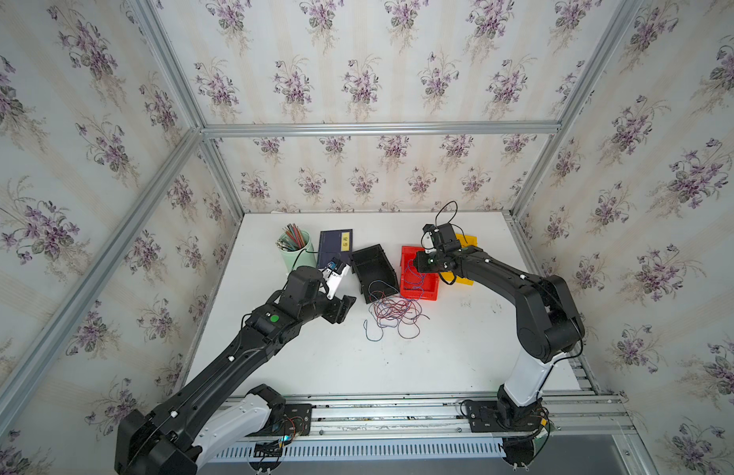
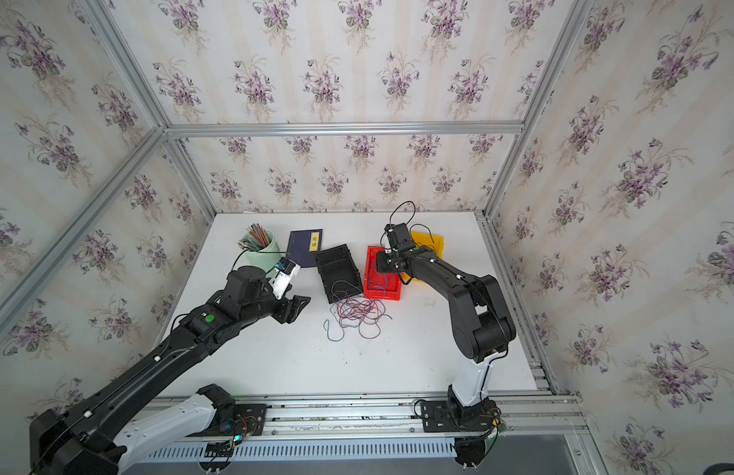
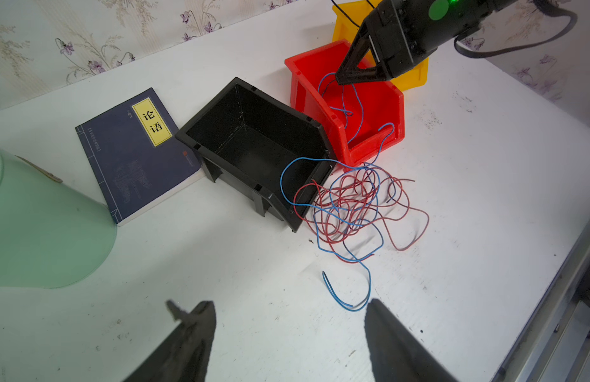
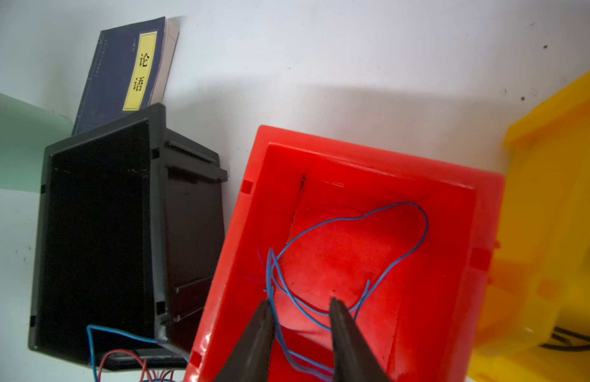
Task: Untangle and sort cables by color
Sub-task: Place the cable in the bin.
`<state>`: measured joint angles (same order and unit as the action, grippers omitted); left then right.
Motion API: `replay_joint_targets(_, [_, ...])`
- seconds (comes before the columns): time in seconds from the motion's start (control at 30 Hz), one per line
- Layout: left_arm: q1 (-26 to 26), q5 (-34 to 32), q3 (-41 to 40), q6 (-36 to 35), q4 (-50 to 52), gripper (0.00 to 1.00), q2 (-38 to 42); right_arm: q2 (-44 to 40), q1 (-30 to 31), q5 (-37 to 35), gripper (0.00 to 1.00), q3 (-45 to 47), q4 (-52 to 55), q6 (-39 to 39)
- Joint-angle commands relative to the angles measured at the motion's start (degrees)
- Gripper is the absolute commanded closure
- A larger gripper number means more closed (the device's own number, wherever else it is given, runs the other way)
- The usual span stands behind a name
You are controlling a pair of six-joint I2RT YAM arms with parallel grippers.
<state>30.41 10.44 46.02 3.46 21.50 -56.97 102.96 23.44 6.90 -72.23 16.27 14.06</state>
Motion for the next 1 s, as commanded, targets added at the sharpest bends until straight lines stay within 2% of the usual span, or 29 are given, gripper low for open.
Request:
replay_joint_targets(0.0, [0.0,-0.3,-0.4,0.9,-2.5,0.24,0.2,-2.1,0.0,0.6,0.55,-1.0,2.0,-0.4])
replay_joint_targets(0.13, [0.0,-0.2,-0.1,0.7,-3.0,0.23,-0.1,-6.2,0.0,1.2,0.48,-1.3,4.1,-0.2])
replay_joint_targets(0.2, [0.0,-0.2,0.0,0.5,-3.2,0.22,-0.2,-8.5,0.0,1.8,0.41,-0.4,5.2,-0.3])
replay_joint_targets(0.33, [0.0,0.2,-0.2,0.4,-3.6,0.21,-0.2,-11.4,0.0,3.2,0.39,1.1,9.2,-1.4])
replay_joint_targets(0.53, [0.0,1.0,-1.1,0.9,-4.0,0.21,0.0,-14.3,0.0,15.4,0.44,8.7,7.9,-7.0])
replay_joint_targets(0.7, [0.0,2.1,-0.6,1.0,-3.9,0.2,-0.8,-14.0,0.0,17.4,0.47,12.1,5.0,-12.8])
replay_joint_targets(0.97, [0.0,2.7,0.3,1.1,-3.2,0.2,-1.3,-8.5,0.0,15.8,0.56,9.1,6.8,-16.0])
